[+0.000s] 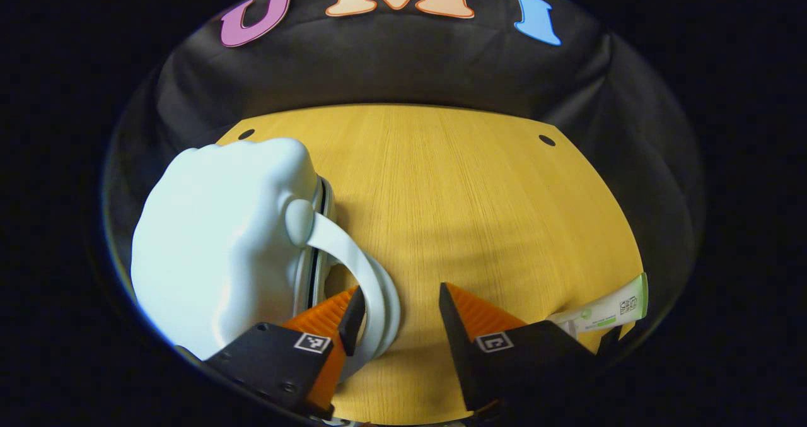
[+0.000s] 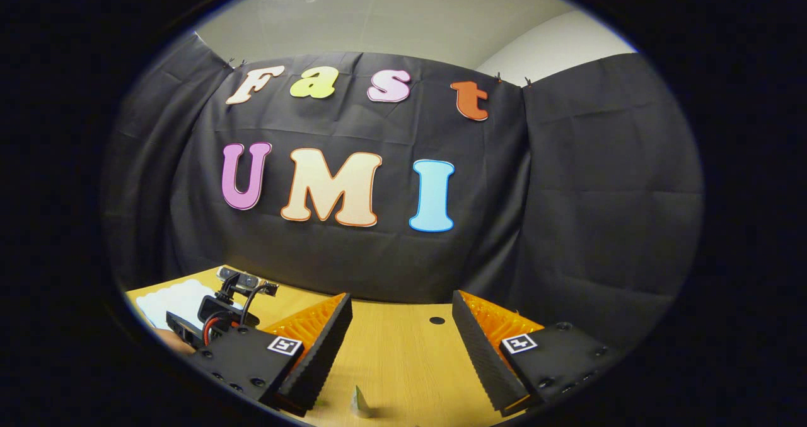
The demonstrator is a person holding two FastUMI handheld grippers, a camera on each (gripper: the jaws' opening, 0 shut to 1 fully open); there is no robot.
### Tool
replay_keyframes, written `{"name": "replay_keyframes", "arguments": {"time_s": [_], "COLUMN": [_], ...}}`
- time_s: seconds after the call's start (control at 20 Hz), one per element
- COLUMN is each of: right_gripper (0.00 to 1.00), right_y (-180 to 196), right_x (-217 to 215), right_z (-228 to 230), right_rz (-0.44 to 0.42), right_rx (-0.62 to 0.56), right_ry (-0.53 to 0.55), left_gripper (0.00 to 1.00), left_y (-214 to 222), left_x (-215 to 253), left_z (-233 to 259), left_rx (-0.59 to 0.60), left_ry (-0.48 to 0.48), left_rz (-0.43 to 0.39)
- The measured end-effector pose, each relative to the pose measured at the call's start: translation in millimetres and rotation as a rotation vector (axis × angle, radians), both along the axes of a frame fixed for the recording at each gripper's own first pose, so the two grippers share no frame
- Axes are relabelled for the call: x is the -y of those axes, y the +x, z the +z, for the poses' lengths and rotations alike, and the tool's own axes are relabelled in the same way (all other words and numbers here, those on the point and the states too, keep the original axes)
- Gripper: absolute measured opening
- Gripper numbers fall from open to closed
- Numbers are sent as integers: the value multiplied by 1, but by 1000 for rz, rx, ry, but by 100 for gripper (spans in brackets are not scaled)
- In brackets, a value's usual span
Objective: First open the suitcase, pack the skin care products into it, and then close the suitcase.
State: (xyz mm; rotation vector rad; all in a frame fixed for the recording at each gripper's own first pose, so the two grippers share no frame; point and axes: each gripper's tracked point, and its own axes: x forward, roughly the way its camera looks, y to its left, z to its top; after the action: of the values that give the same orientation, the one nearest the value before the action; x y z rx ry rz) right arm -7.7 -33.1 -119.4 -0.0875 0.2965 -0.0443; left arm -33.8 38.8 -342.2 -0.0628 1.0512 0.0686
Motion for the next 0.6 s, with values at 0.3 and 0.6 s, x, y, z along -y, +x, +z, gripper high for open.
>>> {"name": "replay_keyframes", "arguments": {"time_s": [0.3,0.6], "right_gripper": [98,99], "right_y": [-3,-1], "right_x": [9,6], "right_z": [-5,3], "right_rz": [-8,31], "right_rx": [-12,17], "right_ry": [45,48], "left_gripper": [8,1], "left_y": [-6,-2], "left_x": [-14,-8], "left_z": [0,15], "left_rx": [-67,-36], "left_ry": [66,110], "left_rz": [25,5]}}
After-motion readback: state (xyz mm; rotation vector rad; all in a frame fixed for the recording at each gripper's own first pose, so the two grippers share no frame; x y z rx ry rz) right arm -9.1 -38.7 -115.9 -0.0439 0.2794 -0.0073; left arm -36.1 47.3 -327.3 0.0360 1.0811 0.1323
